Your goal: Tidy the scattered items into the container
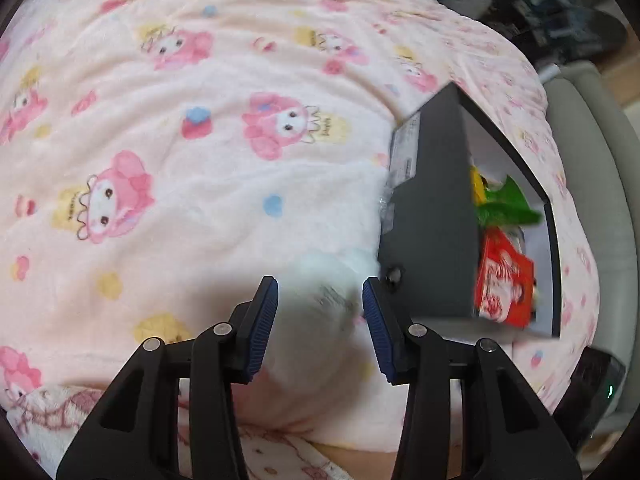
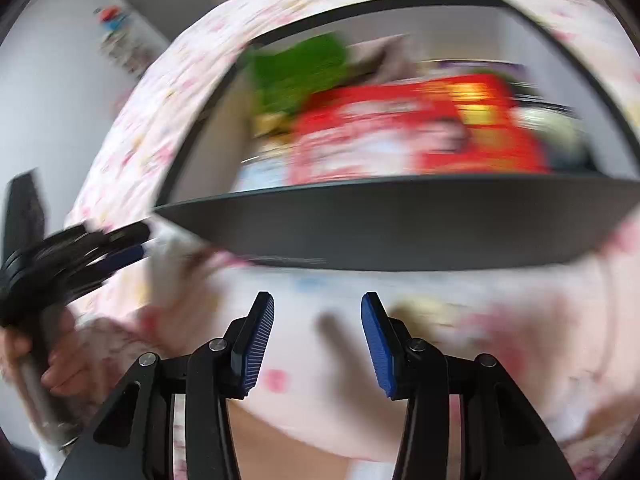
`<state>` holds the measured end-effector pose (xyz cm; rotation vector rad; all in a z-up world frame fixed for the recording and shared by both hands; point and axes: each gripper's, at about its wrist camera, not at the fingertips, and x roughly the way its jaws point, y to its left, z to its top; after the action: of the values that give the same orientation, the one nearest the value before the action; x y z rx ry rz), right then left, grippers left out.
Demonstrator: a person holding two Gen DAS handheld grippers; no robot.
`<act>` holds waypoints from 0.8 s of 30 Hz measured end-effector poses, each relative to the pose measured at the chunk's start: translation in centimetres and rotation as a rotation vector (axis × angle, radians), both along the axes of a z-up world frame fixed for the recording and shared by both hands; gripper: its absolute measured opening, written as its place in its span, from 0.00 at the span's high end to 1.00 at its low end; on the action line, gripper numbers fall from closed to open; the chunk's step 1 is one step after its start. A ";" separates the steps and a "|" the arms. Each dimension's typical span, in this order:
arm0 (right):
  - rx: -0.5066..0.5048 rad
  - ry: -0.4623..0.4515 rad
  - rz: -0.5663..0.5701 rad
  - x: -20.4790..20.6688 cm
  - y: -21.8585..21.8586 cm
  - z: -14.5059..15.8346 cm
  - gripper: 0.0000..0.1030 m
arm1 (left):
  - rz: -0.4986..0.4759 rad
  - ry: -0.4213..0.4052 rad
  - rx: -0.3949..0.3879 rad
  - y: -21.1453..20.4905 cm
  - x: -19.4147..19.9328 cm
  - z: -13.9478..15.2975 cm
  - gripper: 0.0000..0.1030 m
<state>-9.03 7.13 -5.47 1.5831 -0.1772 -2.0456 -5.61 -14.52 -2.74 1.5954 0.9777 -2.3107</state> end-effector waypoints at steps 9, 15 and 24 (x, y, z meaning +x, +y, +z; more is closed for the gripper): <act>-0.111 -0.062 0.159 1.0 -7.3 -1.1 0.60 | -0.078 -0.087 0.220 0.7 0.1 -3.5 0.59; -0.054 0.007 0.154 2.0 -5.8 0.0 0.60 | -0.318 0.121 0.250 3.7 1.3 0.1 0.59; -0.094 -0.069 0.196 1.4 -7.7 -3.1 0.61 | -0.217 0.081 0.239 2.6 0.5 -1.0 0.59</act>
<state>-7.64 -0.61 -8.55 1.5506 -0.1362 -1.8090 -5.10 -11.90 -3.79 1.7909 1.1928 -2.4977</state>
